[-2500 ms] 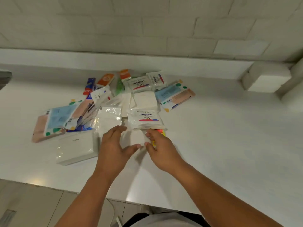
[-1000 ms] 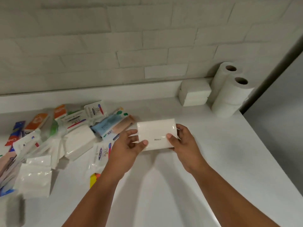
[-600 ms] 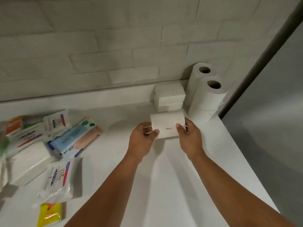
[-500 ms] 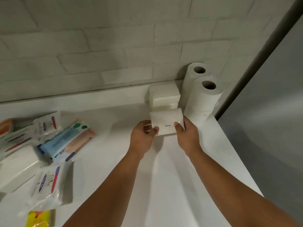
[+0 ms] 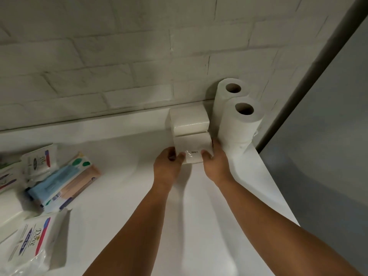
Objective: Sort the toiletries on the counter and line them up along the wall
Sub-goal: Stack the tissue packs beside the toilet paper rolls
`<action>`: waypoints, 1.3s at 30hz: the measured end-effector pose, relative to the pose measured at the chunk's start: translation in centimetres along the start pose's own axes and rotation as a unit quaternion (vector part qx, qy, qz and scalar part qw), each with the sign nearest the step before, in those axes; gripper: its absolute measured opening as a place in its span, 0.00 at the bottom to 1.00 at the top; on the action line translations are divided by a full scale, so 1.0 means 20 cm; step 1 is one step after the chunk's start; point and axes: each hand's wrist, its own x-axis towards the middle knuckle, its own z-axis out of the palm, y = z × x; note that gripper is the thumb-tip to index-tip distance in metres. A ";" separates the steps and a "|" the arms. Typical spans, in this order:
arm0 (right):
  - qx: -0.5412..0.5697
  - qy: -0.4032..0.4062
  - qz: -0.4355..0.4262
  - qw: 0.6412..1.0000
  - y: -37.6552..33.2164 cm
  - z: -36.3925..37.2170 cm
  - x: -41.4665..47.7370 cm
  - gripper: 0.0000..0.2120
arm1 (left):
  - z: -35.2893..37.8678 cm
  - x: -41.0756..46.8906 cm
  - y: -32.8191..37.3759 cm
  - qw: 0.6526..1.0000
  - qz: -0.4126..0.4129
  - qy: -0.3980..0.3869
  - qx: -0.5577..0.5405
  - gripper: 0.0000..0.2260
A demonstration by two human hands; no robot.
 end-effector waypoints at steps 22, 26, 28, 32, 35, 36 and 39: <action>-0.187 -0.045 0.030 0.981 -0.17 0.00 0.13 0.29 | -0.01 0.07 0.13 0.996 -0.018 -0.064 0.064 0.11; -0.260 -0.046 -0.008 0.965 -0.21 0.01 0.00 0.36 | -0.08 0.02 0.13 0.994 -0.028 -0.060 0.091 0.29; -0.247 -0.022 -0.032 0.968 -0.21 0.03 -0.11 0.35 | -0.14 -0.04 0.13 0.994 -0.024 -0.057 0.090 0.30; -0.270 -0.025 -0.085 0.959 -0.26 0.12 -0.34 0.28 | -0.33 -0.19 0.08 0.995 0.027 -0.018 0.093 0.25; -0.261 -0.051 -0.143 0.953 -0.33 0.24 -0.47 0.24 | -0.53 -0.31 -0.01 0.995 0.057 0.018 0.082 0.21; -0.254 -0.059 -0.157 0.953 -0.36 0.29 -0.51 0.23 | -0.60 -0.36 -0.04 0.994 0.063 0.029 0.081 0.20; -0.229 -0.093 -0.190 0.950 -0.45 0.46 -0.65 0.22 | -0.84 -0.48 -0.14 0.992 0.084 0.057 0.078 0.17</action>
